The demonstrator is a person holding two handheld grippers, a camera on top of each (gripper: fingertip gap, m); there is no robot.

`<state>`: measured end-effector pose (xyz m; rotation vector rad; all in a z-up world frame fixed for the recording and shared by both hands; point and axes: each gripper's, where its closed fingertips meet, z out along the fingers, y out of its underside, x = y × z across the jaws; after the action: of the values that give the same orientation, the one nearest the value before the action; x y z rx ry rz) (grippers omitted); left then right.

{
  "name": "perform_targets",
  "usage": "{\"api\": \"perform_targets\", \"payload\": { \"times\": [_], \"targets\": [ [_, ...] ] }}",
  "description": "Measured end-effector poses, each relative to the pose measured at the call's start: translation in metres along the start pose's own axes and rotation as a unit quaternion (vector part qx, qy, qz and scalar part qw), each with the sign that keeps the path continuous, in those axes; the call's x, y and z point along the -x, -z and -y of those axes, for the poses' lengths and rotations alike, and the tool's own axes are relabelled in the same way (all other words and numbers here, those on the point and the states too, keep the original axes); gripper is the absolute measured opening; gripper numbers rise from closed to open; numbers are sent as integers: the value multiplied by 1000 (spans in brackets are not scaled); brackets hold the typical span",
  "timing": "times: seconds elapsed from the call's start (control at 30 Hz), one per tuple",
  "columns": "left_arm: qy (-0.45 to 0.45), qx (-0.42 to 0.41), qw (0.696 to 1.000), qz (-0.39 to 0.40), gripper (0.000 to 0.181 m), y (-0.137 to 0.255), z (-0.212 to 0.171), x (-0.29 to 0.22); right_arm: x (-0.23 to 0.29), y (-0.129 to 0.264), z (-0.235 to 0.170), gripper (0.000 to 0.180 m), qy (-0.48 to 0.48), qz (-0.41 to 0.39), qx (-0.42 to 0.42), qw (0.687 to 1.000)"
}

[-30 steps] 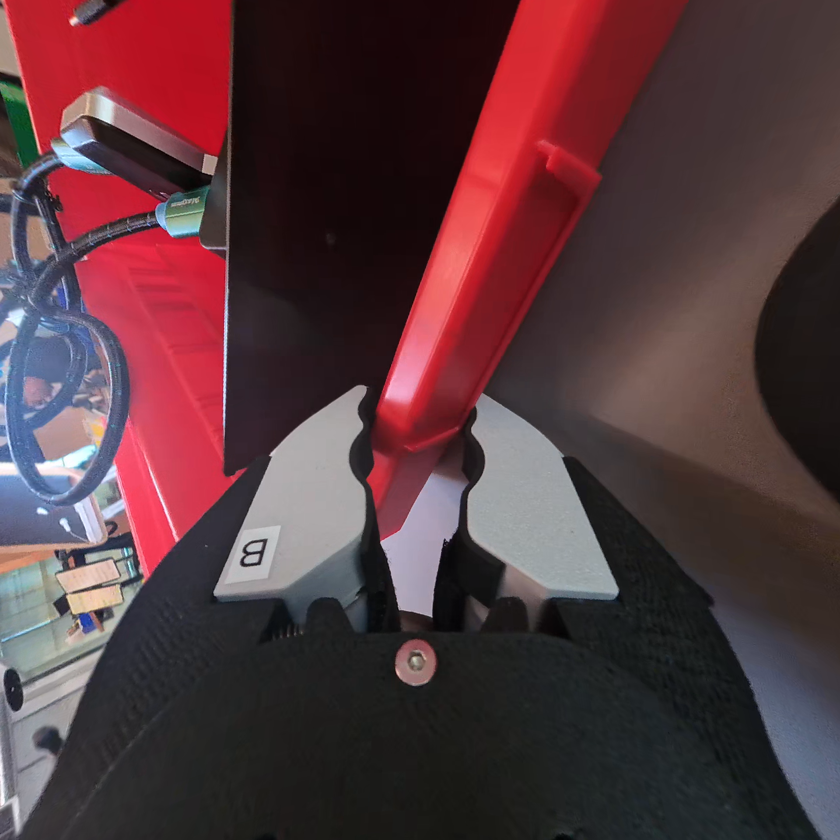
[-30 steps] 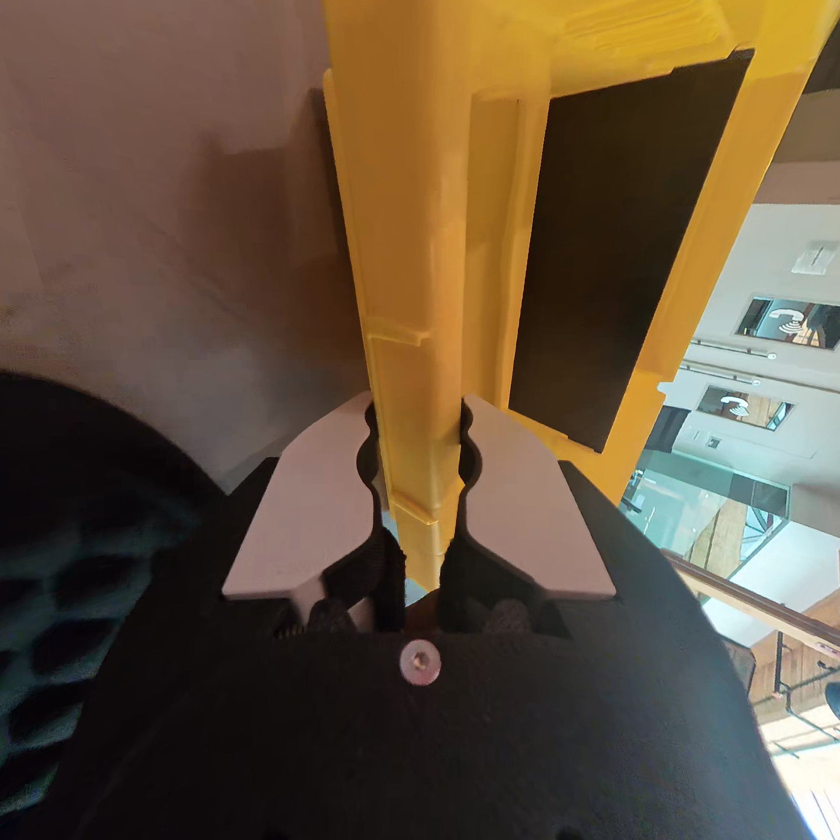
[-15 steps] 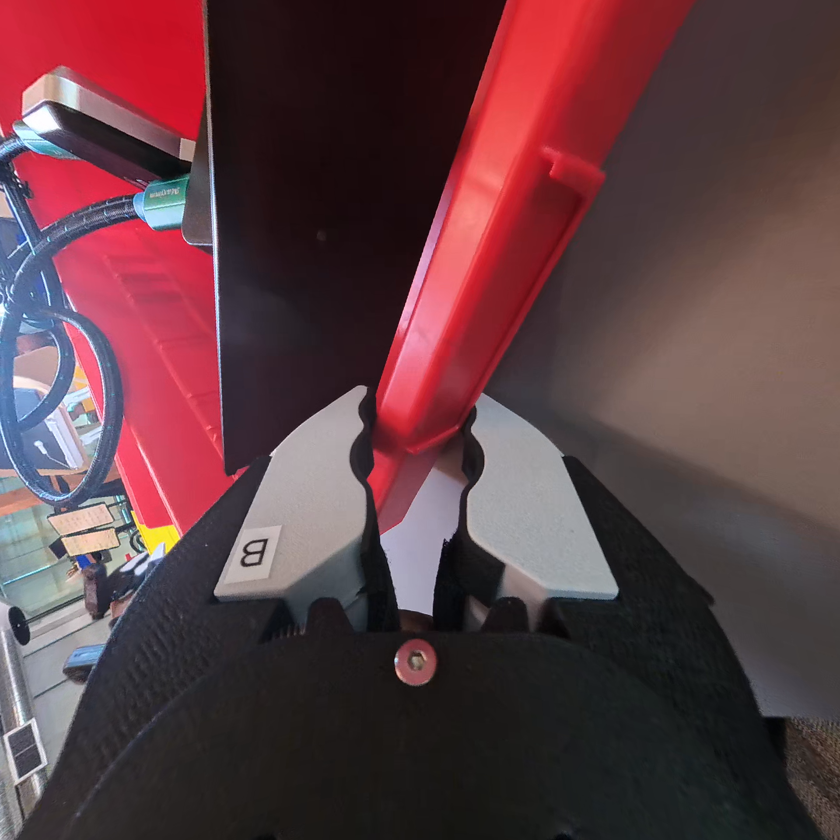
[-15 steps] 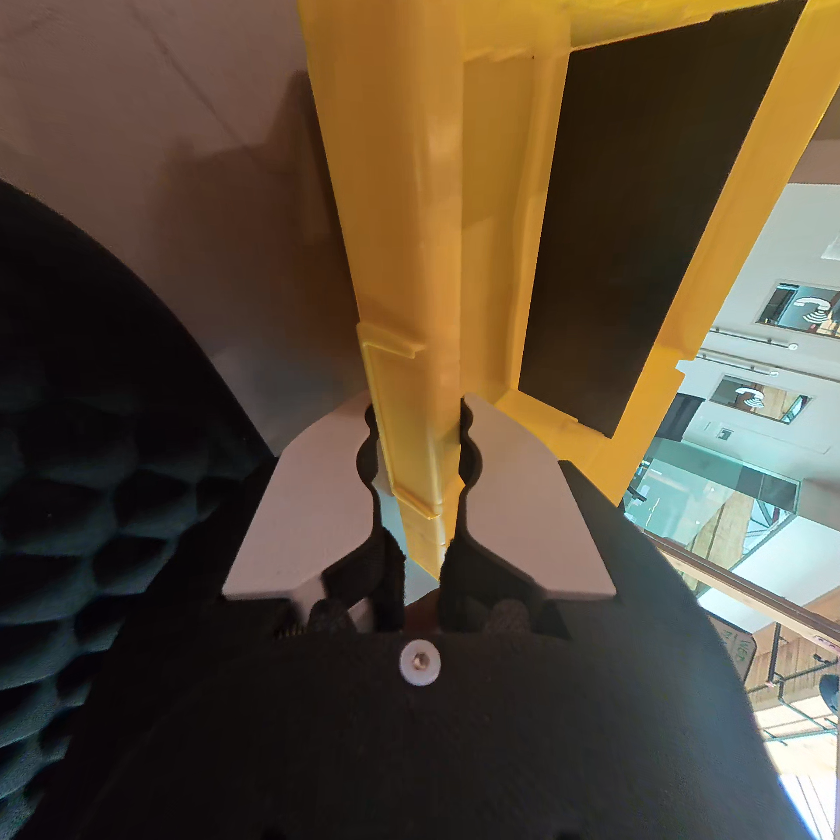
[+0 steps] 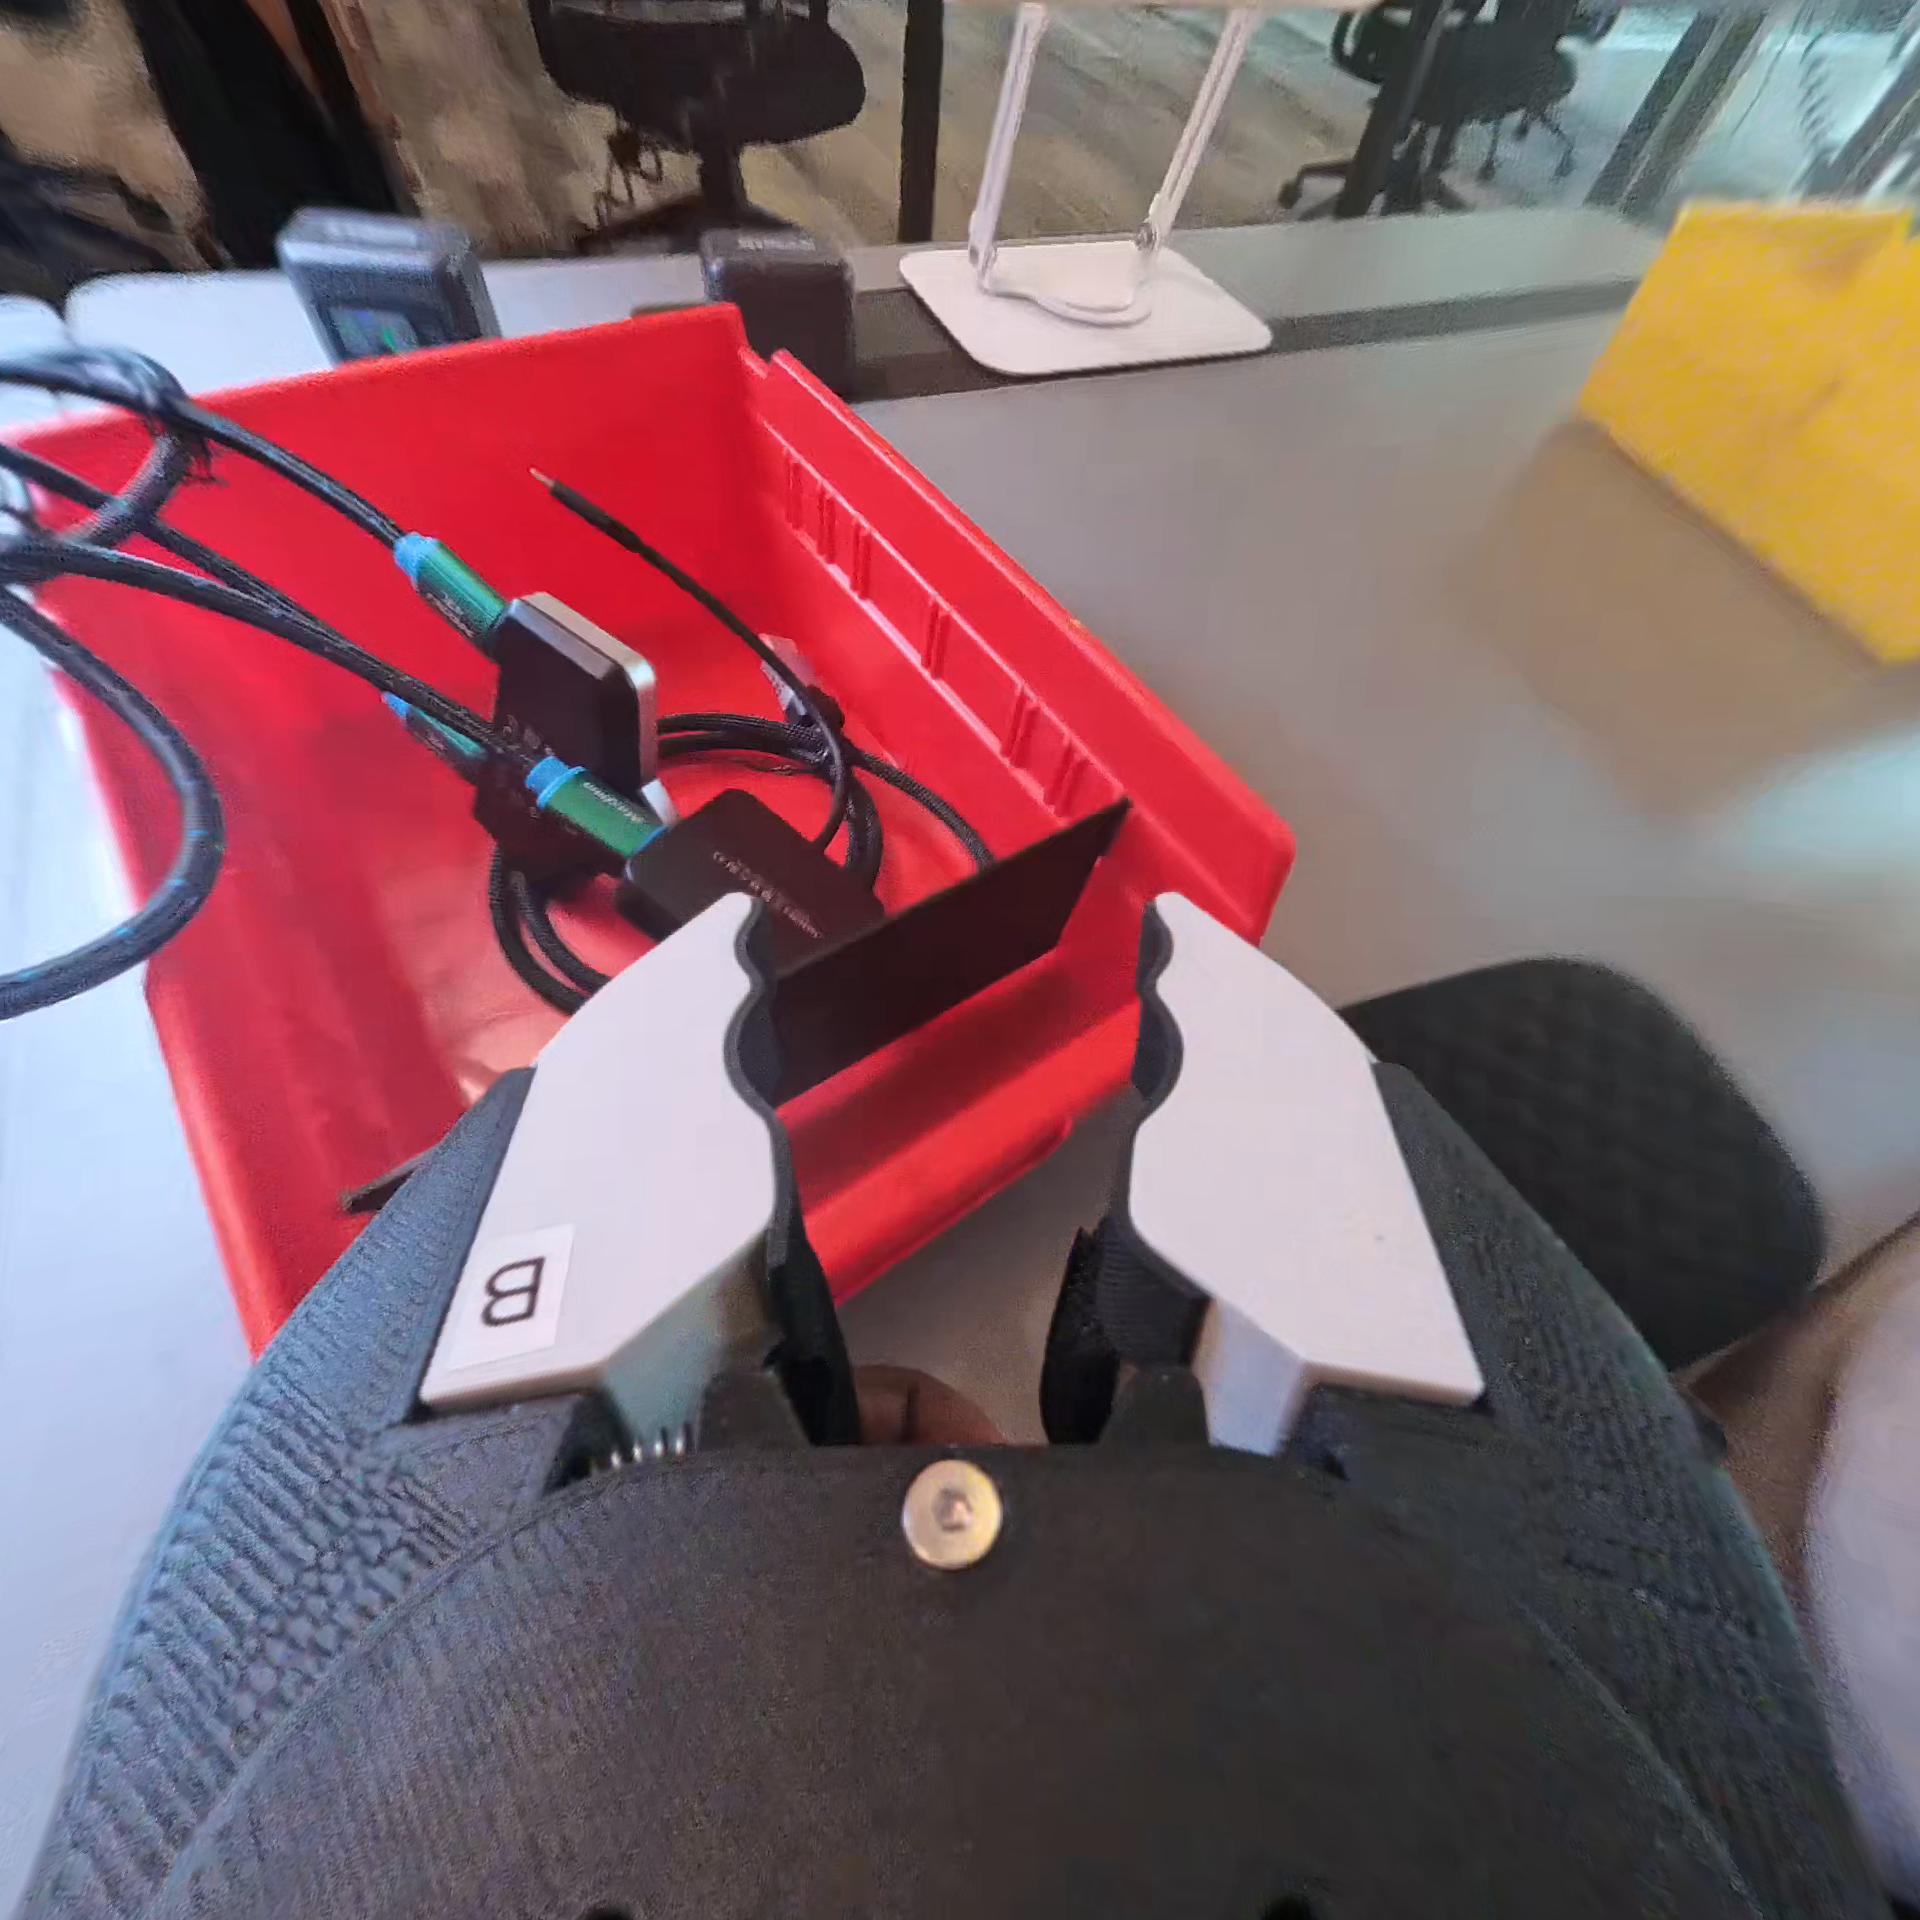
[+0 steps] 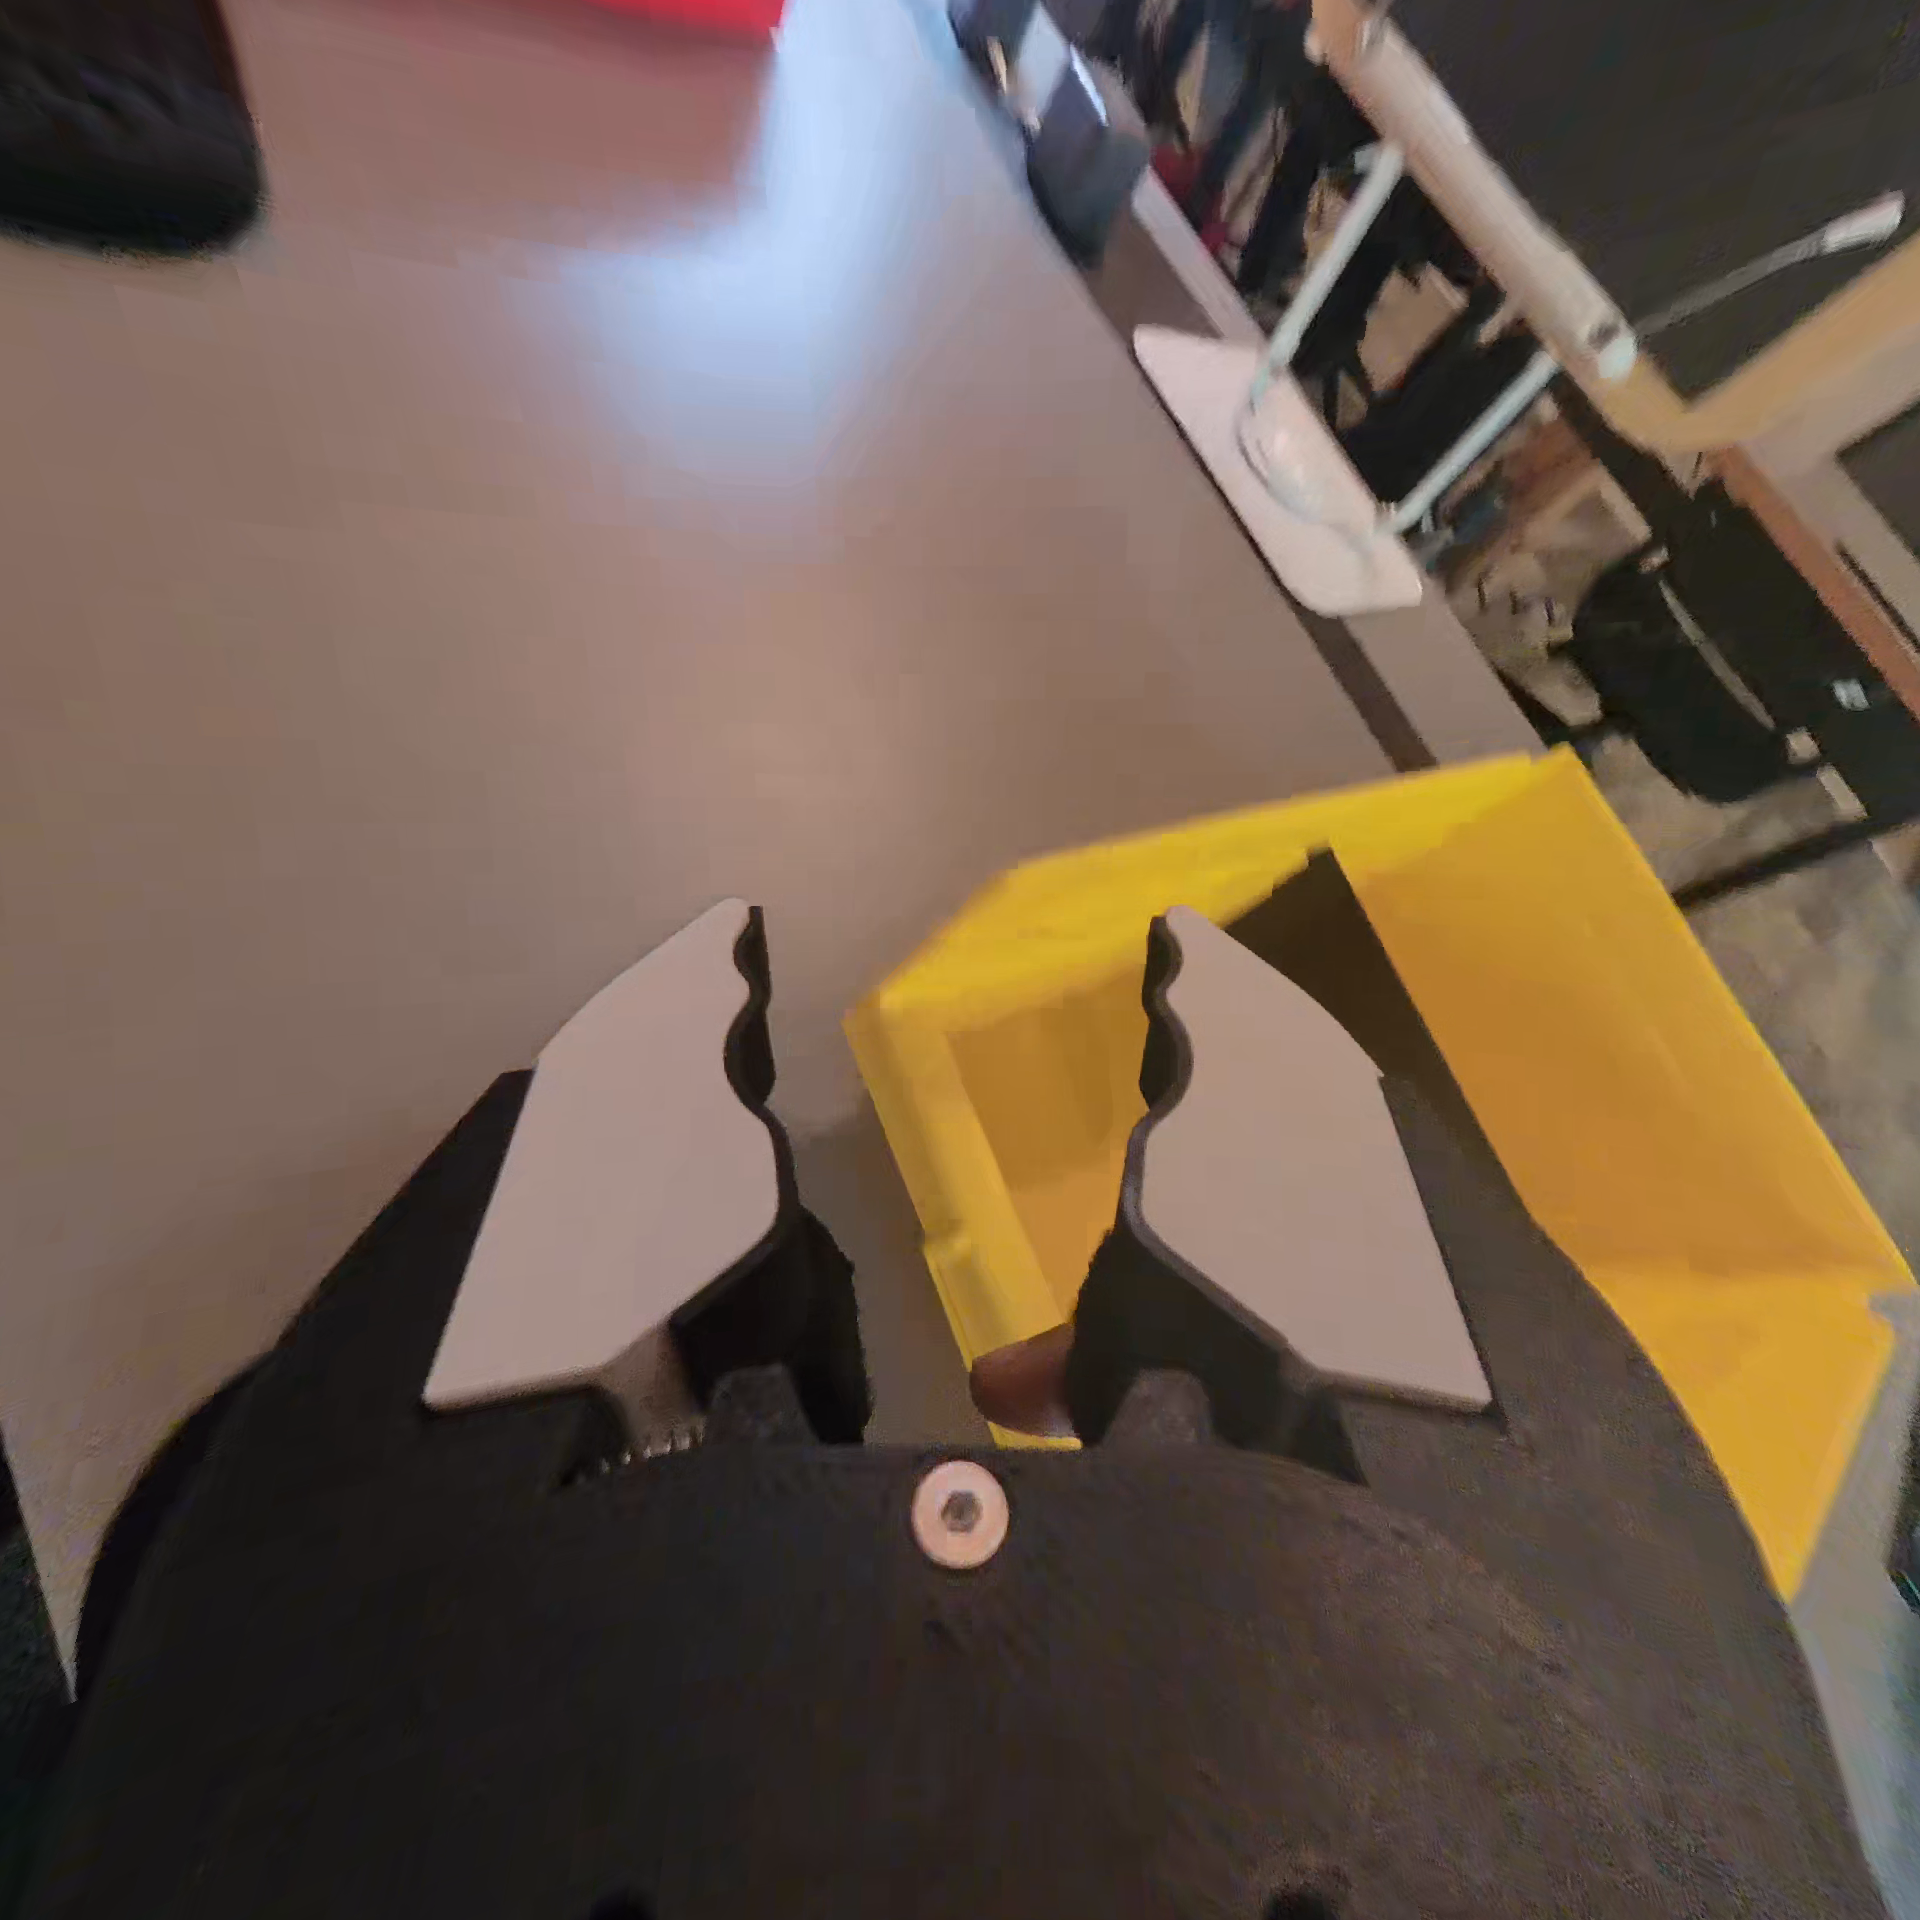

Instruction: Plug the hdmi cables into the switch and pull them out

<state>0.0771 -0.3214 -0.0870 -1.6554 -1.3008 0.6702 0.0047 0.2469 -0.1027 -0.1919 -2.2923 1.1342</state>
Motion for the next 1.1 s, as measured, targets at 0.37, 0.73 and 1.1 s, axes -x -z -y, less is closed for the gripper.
{"api": "perform_targets", "payload": {
  "times": [0.37,0.73,1.1],
  "targets": [
    [118,272,955,21,67,-60,-32,72,34,-5,37,63,50,32,-55,997],
    [111,307,945,-18,33,-72,-39,57,32,-10,38,56,62,15,-86,994],
    [-66,-8,994,82,13,-19,86,42,37,-11,68,43,64,12,-146,987]
  ]
}}
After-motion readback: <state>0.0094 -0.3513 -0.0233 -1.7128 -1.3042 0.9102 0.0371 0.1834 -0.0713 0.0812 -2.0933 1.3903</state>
